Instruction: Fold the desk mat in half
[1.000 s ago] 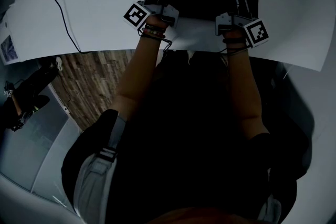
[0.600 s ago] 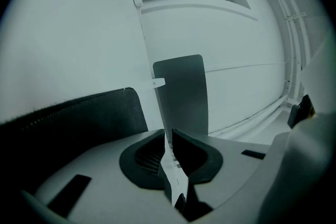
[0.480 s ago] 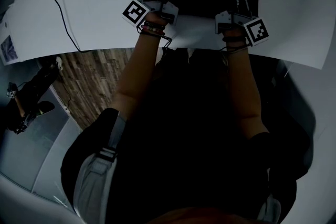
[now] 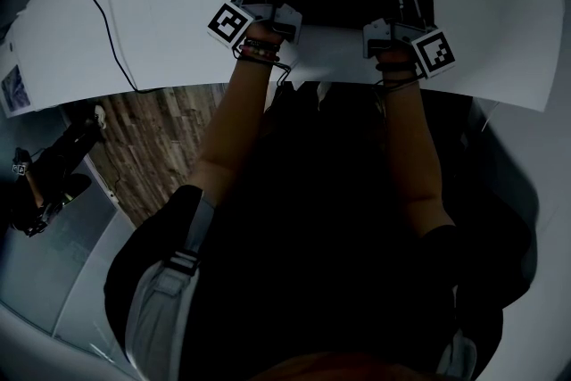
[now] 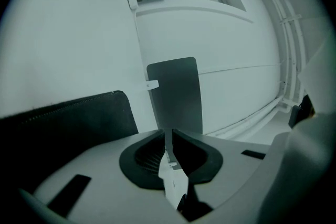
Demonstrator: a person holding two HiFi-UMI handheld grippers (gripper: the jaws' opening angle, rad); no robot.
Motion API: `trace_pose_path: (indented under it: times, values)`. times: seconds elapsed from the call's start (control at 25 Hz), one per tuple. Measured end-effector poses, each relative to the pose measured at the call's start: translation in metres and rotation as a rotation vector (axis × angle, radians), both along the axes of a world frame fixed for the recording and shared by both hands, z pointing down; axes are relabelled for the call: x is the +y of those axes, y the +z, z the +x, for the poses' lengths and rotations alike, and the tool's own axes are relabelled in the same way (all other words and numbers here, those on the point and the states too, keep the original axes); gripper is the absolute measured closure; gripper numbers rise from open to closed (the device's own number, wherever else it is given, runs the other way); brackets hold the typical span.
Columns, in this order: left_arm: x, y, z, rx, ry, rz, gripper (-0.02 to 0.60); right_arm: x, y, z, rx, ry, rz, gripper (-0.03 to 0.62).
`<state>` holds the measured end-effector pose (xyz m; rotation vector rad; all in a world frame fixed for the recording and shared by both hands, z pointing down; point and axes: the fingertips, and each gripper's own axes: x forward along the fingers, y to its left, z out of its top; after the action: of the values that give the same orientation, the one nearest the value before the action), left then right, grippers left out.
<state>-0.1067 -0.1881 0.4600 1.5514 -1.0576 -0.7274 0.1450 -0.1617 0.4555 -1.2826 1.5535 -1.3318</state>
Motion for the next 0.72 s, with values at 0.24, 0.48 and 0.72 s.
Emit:
trace_pose_path:
  times: [0.24, 0.48, 0.72]
  values:
    - [-0.005, -0.001, 0.005, 0.002, 0.018, 0.037, 0.528, 0.0, -0.001, 0.001, -0.001, 0.014, 0.035, 0.464]
    - [-0.003, -0.013, 0.01, 0.013, 0.039, 0.046, 0.528, -0.004, -0.021, -0.002, 0.008, 0.021, 0.071, 0.465]
    - [-0.002, -0.017, 0.011, 0.01, 0.054, 0.059, 0.528, -0.004, -0.028, -0.001, 0.022, 0.028, 0.098, 0.465]
